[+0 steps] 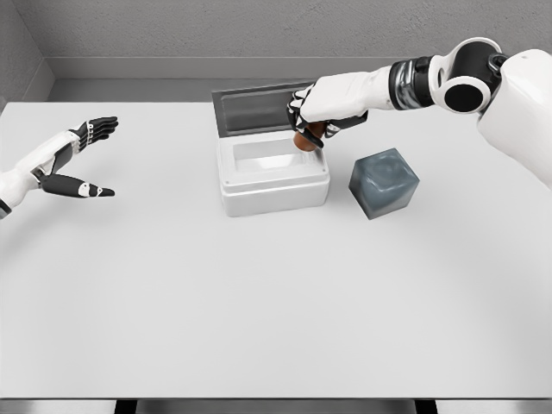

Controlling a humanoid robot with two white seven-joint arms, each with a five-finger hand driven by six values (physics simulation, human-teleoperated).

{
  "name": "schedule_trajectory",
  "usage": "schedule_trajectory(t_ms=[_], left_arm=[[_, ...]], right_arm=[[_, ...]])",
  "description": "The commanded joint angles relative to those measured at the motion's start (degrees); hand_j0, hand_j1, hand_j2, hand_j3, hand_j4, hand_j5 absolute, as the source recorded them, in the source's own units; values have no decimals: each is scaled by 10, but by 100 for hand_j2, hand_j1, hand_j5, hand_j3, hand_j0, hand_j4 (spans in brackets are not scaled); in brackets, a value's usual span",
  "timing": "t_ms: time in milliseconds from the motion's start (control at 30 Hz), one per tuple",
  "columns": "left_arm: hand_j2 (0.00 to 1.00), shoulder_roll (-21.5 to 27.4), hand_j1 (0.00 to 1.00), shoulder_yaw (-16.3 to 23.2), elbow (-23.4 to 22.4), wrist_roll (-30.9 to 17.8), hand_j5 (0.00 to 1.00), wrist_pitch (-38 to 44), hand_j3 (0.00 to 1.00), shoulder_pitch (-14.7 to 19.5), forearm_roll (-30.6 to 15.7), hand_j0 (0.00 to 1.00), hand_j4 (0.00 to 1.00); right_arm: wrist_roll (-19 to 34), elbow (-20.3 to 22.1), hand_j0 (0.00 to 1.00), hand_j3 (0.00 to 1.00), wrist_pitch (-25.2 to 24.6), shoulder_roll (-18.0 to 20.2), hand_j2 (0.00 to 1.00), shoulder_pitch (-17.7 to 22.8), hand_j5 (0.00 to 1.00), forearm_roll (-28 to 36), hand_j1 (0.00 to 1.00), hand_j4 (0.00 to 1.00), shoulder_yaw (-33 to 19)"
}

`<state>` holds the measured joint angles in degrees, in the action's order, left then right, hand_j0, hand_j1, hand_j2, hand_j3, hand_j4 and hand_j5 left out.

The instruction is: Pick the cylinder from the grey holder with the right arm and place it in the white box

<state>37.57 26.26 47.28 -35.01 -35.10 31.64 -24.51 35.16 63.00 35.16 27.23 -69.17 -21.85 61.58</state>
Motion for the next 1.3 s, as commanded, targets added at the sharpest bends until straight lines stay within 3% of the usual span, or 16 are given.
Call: schedule_trajectory(t_ms=[0, 667, 767, 800, 833, 900, 967, 1267], left_arm=[[100, 0, 100, -1, 1, 0, 100, 1, 100, 0, -4, 100, 100], [100, 0, 100, -1, 1, 0, 100, 1, 100, 0, -4, 100, 100], [100, 0, 100, -1, 1, 0, 100, 1, 100, 0, -4, 100, 100], [100, 0, 100, -1, 1, 0, 100, 1, 100, 0, -4, 100, 100], [100, 0, 100, -1, 1, 0, 100, 1, 100, 0, -4, 100, 100], [100, 0, 100, -1, 1, 0, 100, 1, 100, 0, -4, 100, 100], [100, 0, 100, -1, 1, 0, 100, 1, 100, 0, -4, 100, 100], [100, 0, 100, -1, 1, 0, 100, 1, 100, 0, -4, 100, 100]], right_arm=[[-2, 0, 19, 19, -2, 0, 19, 0, 19, 1, 19, 19, -1], [-2, 7, 22, 22, -2, 4, 22, -4, 22, 1, 22, 22, -1], [-2, 12, 29, 29, -2, 4, 29, -4, 29, 1, 29, 29, -1], [-2, 15, 40, 40, -2, 4, 40, -4, 40, 0, 40, 40, -1], [-2, 18, 62, 62, -2, 4, 62, -4, 62, 0, 62, 62, -1], [-2, 21, 72, 72, -2, 5, 72, -4, 72, 0, 72, 72, -1], [-2, 26, 91, 91, -2, 8, 91, -4, 91, 1, 91, 91, -1], [-2, 117, 100, 100, -2, 56, 100, -3, 100, 5, 100, 100, -23]])
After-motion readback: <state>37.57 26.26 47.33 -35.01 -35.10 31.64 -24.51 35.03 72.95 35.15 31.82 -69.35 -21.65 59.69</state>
